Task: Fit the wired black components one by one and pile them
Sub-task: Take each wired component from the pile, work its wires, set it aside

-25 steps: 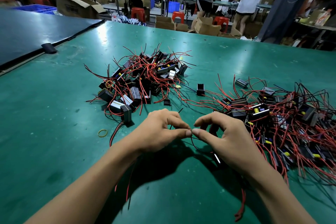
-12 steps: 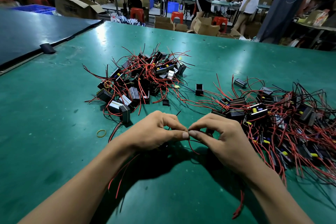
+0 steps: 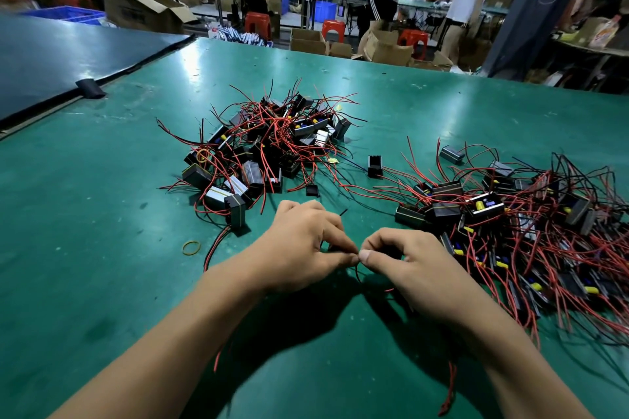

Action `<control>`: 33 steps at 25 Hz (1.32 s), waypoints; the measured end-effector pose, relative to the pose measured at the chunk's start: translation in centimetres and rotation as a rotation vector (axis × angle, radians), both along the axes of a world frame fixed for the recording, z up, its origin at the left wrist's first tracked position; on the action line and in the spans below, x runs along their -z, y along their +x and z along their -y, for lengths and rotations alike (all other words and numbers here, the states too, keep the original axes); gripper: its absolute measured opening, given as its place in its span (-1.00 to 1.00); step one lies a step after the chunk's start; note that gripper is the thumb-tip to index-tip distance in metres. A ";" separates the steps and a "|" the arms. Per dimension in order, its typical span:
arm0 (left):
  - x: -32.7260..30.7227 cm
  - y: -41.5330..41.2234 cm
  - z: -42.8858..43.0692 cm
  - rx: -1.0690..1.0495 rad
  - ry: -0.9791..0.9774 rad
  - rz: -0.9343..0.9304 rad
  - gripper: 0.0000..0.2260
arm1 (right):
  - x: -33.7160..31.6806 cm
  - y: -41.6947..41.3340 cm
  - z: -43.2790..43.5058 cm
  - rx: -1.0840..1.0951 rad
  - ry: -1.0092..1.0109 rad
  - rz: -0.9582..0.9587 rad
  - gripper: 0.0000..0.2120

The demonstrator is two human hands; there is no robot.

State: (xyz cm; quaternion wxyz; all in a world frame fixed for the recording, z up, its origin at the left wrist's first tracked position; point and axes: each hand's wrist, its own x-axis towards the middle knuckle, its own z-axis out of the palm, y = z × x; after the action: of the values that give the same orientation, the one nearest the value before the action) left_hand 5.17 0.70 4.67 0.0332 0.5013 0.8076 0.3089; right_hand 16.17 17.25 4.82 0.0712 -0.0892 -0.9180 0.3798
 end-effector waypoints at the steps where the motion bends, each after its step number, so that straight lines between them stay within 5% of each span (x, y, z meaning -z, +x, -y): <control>1: 0.1 0.1 -0.1 0.002 -0.018 -0.026 -0.89 | -0.1 0.0 0.0 0.006 0.005 0.032 -0.83; 5: 0.4 0.1 -0.2 -0.011 -0.004 -0.042 -0.91 | -0.4 0.0 0.0 0.025 -0.069 0.063 -0.85; 9: 0.6 -0.7 0.1 -0.067 0.238 0.256 -0.96 | -0.2 0.1 -0.6 0.080 -0.108 -0.041 -0.88; 12: 0.8 -1.1 0.1 -0.174 0.380 0.423 -0.97 | 0.6 -0.2 -1.0 0.188 0.053 -0.053 -0.96; 19: 1.4 -2.2 0.3 -0.202 0.242 0.700 -0.77 | 0.7 -0.1 -0.7 0.129 0.052 0.024 -0.89; 24: 1.8 -2.0 0.0 -0.125 0.285 0.805 -0.82 | 1.0 -0.3 -0.5 0.127 0.044 -0.017 -0.96; 28: 2.0 -1.8 -0.4 -0.162 0.374 0.905 -0.89 | 1.2 -0.6 -0.7 0.258 -0.196 -0.103 -0.93; 33: 2.0 -1.1 -0.7 -0.133 0.368 0.981 -0.91 | 1.3 -0.7 -0.4 0.153 -0.398 -0.036 -0.94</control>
State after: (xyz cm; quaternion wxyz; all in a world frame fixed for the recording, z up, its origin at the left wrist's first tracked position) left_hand 4.08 1.41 2.64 0.2989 0.2430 0.6597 0.6453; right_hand 15.46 17.65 3.53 0.0973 -0.1639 -0.8139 0.5488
